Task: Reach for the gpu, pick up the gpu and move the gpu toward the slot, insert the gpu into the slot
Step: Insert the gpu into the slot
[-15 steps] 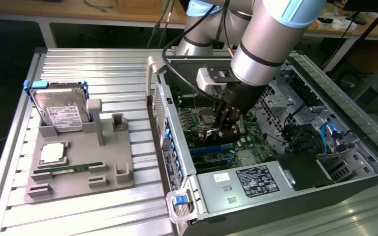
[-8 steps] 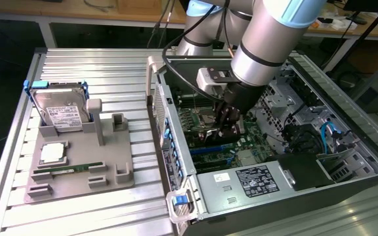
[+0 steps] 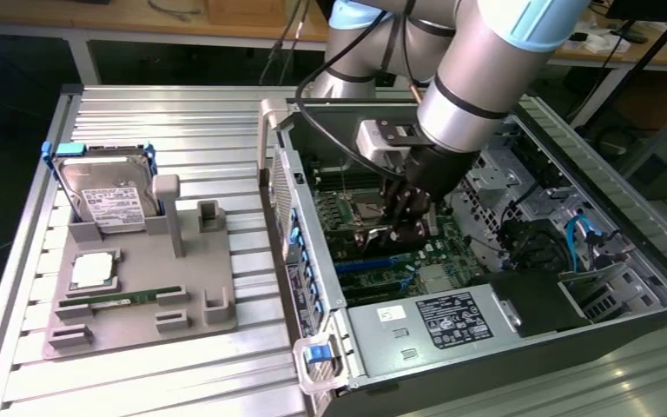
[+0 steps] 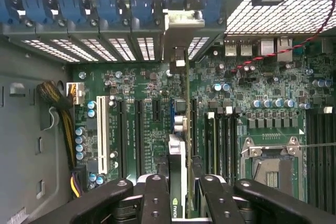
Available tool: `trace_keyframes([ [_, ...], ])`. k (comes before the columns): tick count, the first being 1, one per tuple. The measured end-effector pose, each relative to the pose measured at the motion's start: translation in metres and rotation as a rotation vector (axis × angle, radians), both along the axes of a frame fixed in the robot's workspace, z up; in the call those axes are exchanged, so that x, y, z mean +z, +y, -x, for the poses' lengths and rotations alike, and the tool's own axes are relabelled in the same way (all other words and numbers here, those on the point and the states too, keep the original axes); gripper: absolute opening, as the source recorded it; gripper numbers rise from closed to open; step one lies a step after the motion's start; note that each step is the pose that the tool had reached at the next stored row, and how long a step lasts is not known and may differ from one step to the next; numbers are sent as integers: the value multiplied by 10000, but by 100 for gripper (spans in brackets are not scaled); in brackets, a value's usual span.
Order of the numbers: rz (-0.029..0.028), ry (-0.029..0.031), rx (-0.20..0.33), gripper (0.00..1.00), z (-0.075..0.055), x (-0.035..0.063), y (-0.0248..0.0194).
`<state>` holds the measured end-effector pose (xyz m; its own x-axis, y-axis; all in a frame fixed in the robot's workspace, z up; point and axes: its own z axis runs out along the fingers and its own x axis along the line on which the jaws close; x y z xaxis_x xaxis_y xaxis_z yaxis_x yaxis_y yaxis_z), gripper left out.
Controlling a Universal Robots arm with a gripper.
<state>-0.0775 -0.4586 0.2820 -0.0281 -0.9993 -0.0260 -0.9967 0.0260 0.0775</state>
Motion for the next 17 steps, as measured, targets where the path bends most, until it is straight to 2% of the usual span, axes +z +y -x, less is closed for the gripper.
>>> trace_keyframes([
  [4, -1, 131, -120, 27, -2, -36, -8],
  [7, 0, 205, -184, 27, -2, -60, -27],
  [11, -1, 246, -225, 27, -2, -69, -60],
  [17, -1, 257, -254, 27, -1, -85, -63],
])
